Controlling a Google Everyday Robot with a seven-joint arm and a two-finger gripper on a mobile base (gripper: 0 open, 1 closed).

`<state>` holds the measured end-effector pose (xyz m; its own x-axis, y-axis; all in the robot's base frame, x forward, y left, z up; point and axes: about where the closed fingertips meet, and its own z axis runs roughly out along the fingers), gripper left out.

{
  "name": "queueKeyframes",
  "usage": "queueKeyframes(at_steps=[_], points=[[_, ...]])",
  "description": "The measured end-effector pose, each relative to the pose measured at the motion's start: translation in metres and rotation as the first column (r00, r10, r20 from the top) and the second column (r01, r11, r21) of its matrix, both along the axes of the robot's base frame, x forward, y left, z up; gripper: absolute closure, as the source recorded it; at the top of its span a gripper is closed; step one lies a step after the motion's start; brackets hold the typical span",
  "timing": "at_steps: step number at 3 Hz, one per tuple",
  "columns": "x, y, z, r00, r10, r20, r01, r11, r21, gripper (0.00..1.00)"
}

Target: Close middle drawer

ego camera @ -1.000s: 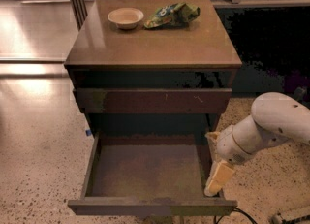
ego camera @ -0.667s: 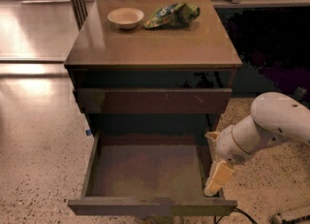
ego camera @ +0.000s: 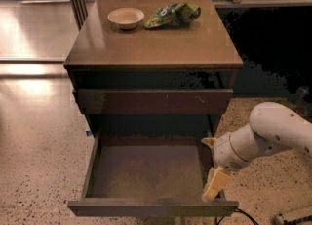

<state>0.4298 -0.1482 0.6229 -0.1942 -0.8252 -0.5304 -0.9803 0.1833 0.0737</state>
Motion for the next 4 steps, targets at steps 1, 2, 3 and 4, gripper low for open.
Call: queueKeyframes(at_steps=[1,2,3,4], points=[[-0.002,0.014,-0.029,0.9998,0.017,-0.013,-0.016,0.999,0.035,0.0],[-0.008,0.035,-0.059,0.9966,0.066,-0.05,-0.063,0.997,0.044,0.0],[-0.013,0.045,-0.07,0.9927,0.095,-0.075,-0.092,0.995,0.043,0.0],[-0.013,0.045,-0.07,0.9927,0.095,-0.075,-0.092,0.995,0.043,0.27]])
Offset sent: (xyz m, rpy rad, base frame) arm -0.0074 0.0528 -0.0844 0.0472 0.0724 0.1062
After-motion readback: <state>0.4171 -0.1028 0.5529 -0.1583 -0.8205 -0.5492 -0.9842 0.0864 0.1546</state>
